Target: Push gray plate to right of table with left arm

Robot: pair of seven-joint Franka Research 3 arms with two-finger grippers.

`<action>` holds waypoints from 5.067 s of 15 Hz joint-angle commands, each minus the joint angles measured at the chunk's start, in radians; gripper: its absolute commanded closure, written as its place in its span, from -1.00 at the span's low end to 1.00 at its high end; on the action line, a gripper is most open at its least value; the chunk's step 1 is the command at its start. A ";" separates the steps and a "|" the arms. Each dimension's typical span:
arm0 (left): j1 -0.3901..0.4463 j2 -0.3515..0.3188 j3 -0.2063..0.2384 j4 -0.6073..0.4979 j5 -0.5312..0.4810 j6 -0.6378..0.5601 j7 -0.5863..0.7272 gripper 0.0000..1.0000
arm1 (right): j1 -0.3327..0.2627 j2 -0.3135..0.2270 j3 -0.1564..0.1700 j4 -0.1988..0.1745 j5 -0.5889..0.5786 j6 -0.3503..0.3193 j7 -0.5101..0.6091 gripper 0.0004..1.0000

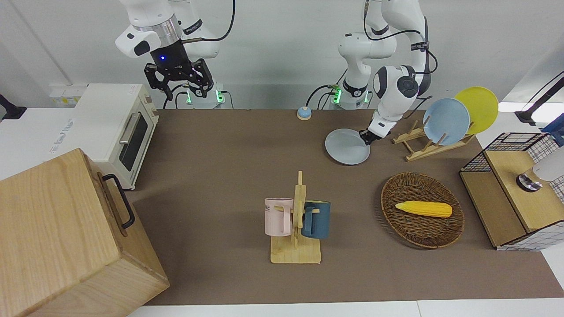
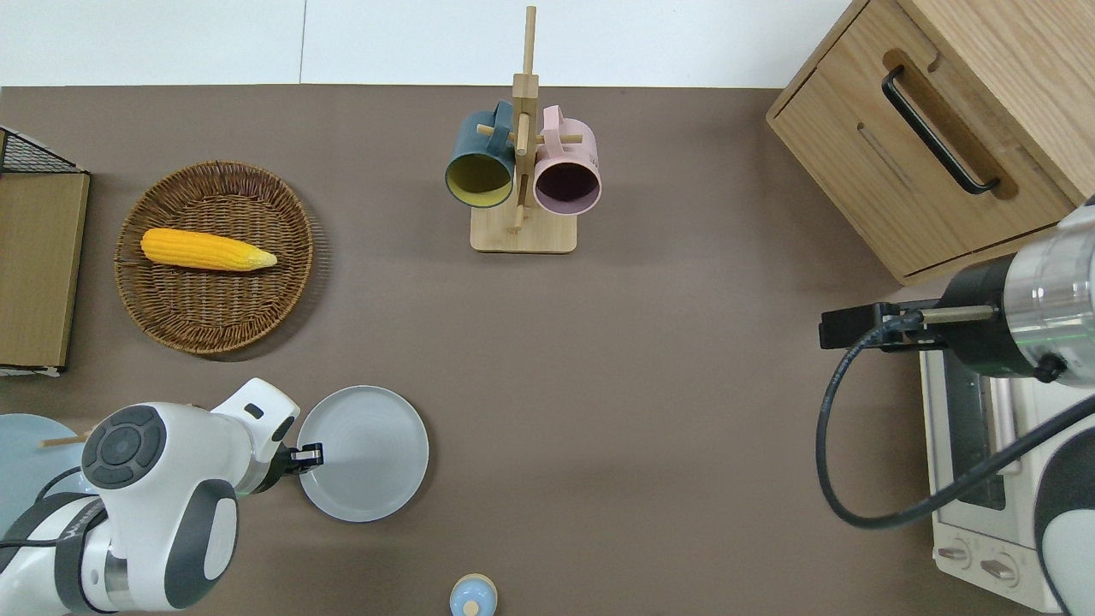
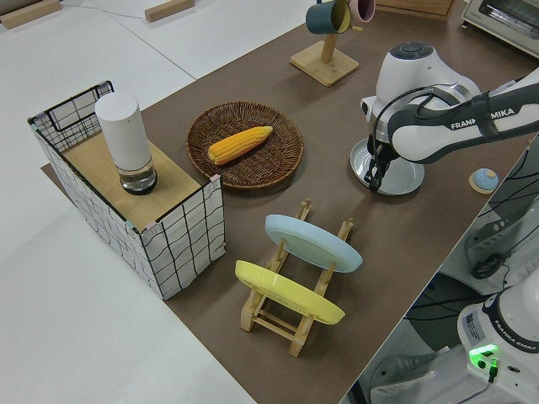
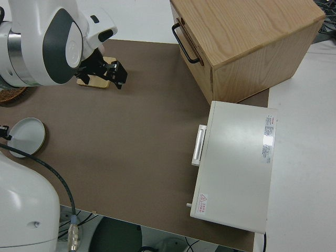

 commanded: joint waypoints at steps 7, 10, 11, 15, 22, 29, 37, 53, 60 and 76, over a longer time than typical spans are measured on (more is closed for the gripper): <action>-0.005 0.030 -0.065 0.002 -0.063 0.049 -0.027 1.00 | -0.006 0.006 0.004 0.014 0.016 -0.007 0.002 -0.99; -0.008 0.033 -0.135 0.022 -0.098 0.049 -0.065 1.00 | -0.006 0.006 0.004 0.014 0.016 -0.007 0.002 -0.99; -0.009 0.042 -0.155 0.032 -0.098 0.049 -0.081 1.00 | -0.006 0.006 0.004 0.014 0.016 -0.005 0.002 -0.99; -0.034 0.069 -0.229 0.082 -0.099 0.049 -0.125 1.00 | -0.006 0.006 0.004 0.014 0.016 -0.007 0.002 -0.99; -0.084 0.141 -0.340 0.126 -0.185 0.155 -0.261 1.00 | -0.006 0.006 0.004 0.014 0.016 -0.005 0.002 -0.99; -0.198 0.259 -0.340 0.189 -0.297 0.272 -0.317 1.00 | -0.006 0.006 0.004 0.014 0.016 -0.007 0.002 -0.99; -0.489 0.429 -0.211 0.382 -0.329 0.298 -0.451 1.00 | -0.006 0.006 0.004 0.014 0.016 -0.005 0.002 -0.99; -0.482 0.319 -0.208 0.418 -0.377 0.162 -0.495 -0.99 | -0.006 0.005 0.004 0.014 0.016 -0.005 0.002 -0.99; -0.307 0.152 -0.162 0.441 -0.273 -0.174 -0.400 -0.99 | -0.006 0.006 0.004 0.014 0.016 -0.007 0.002 -0.99; -0.014 0.079 0.007 0.756 0.074 -0.683 0.018 -0.99 | -0.006 0.006 0.004 0.014 0.016 -0.007 0.002 -0.99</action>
